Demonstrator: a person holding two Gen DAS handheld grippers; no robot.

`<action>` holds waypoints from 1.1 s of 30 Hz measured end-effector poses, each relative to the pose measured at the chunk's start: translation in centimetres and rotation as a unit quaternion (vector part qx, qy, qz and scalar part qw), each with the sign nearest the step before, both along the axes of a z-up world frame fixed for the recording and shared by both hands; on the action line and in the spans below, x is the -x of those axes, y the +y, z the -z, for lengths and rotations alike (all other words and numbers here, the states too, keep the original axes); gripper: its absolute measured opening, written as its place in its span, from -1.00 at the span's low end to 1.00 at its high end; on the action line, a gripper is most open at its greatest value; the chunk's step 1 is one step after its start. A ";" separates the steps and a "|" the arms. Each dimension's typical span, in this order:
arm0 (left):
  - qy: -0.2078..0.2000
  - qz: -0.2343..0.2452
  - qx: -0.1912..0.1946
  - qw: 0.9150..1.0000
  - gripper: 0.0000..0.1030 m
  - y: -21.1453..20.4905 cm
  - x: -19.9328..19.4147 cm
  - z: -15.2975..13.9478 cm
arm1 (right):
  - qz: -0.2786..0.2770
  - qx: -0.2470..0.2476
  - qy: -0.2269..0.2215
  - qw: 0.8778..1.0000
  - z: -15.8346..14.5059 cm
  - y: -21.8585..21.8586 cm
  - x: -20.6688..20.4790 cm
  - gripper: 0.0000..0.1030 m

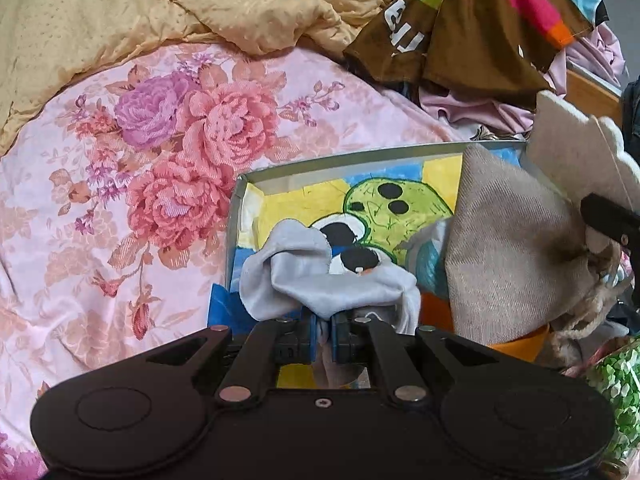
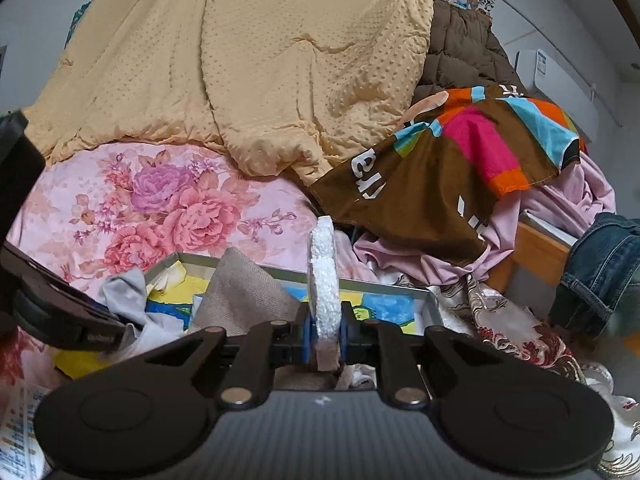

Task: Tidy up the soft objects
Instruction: 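Open both tools to drop the grey cloth and sponge into the tray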

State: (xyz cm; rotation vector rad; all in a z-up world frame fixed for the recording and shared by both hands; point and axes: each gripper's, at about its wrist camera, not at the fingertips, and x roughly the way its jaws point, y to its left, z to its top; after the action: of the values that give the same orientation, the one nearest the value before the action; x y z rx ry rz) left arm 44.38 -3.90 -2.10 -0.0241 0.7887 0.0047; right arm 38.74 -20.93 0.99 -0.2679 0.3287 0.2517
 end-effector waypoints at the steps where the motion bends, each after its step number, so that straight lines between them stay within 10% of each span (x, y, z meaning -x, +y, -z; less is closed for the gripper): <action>1: 0.001 0.001 0.000 1.000 -0.87 0.0 0.0 0.1 | -0.001 0.003 0.001 1.000 0.1 -0.1 0.1 -0.70; 16: 0.006 0.008 -0.001 1.000 -0.81 -0.6 0.3 1.5 | -0.008 0.003 0.014 1.000 1.0 -0.3 1.5 -0.48; 33: -0.008 0.022 0.009 1.000 -0.43 -0.3 1.8 0.1 | -0.009 -0.034 0.000 0.999 -1.1 -0.4 2.7 0.33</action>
State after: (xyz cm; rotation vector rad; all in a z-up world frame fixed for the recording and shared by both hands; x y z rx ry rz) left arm 42.55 -4.17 -2.25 -0.0240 0.7737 -0.0453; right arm 36.03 -21.32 2.04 -0.2045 0.3182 0.2801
